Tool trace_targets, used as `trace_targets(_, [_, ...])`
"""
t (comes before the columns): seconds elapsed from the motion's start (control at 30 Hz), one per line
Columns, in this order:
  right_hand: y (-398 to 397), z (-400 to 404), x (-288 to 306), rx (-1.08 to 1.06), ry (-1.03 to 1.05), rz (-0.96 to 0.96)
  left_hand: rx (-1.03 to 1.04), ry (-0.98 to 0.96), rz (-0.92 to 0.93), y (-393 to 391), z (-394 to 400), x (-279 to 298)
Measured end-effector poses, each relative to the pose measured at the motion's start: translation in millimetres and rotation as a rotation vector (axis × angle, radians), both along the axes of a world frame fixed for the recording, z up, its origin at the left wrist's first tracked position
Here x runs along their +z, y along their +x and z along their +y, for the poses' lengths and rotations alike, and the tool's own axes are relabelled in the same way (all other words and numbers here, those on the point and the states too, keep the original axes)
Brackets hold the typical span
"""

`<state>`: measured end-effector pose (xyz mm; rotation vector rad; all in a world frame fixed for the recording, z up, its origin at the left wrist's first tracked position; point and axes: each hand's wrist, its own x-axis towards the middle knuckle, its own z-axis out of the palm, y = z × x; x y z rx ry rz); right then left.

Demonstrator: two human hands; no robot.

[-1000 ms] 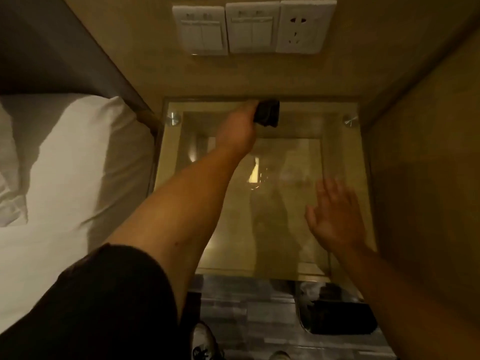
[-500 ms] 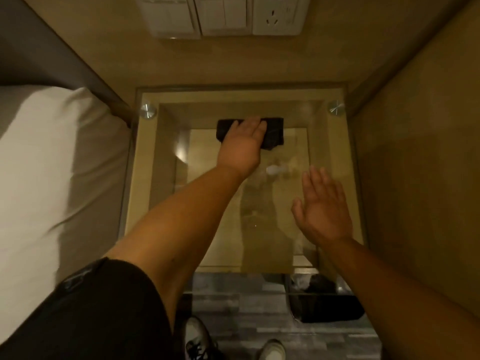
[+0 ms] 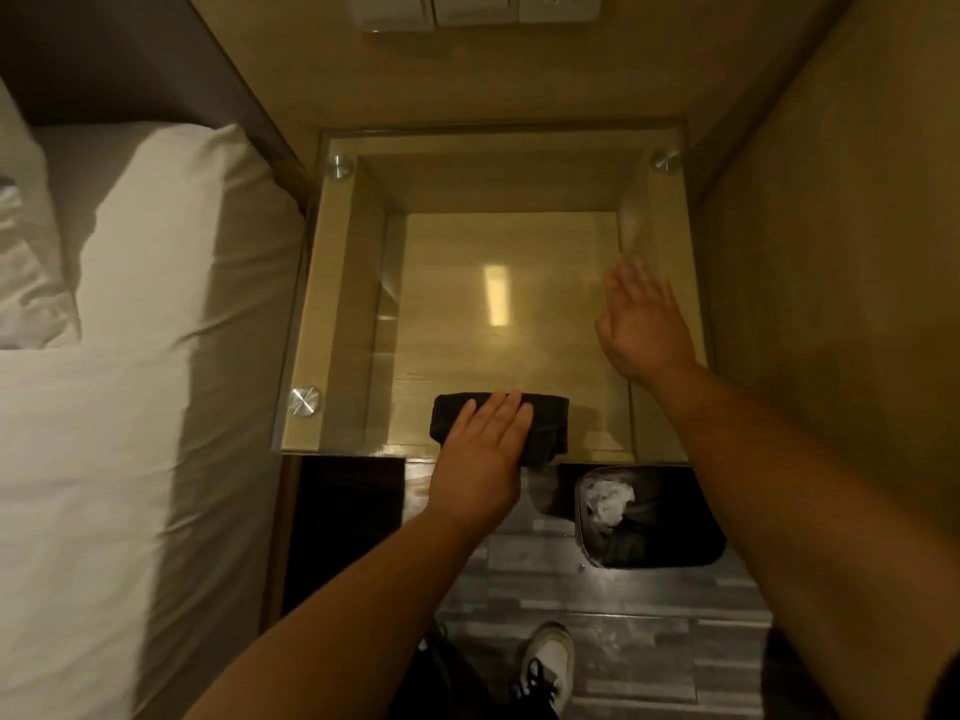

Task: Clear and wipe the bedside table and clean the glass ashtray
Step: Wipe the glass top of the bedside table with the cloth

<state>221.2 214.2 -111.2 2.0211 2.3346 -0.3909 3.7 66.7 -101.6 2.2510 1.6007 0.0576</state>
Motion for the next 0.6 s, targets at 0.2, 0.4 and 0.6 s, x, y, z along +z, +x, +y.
trace_targets(0.2, [14.6, -27.4, -1.3, -0.067, 0.043, 0.004, 0.024, -0.026, -0.022, -1.1, -22.9, 6.1])
trace_targets(0.4, [13.2, -29.0, -4.3, -0.107, 0.037, -0.002, 0.018, -0.060, -0.176, -6.7, -28.7, 21.2])
trace_targets(0.6, [12.6, -28.8, 0.0, -0.102, 0.021, -0.036, 0.609, -0.132, -0.575, 11.2, 79.3, 59.3])
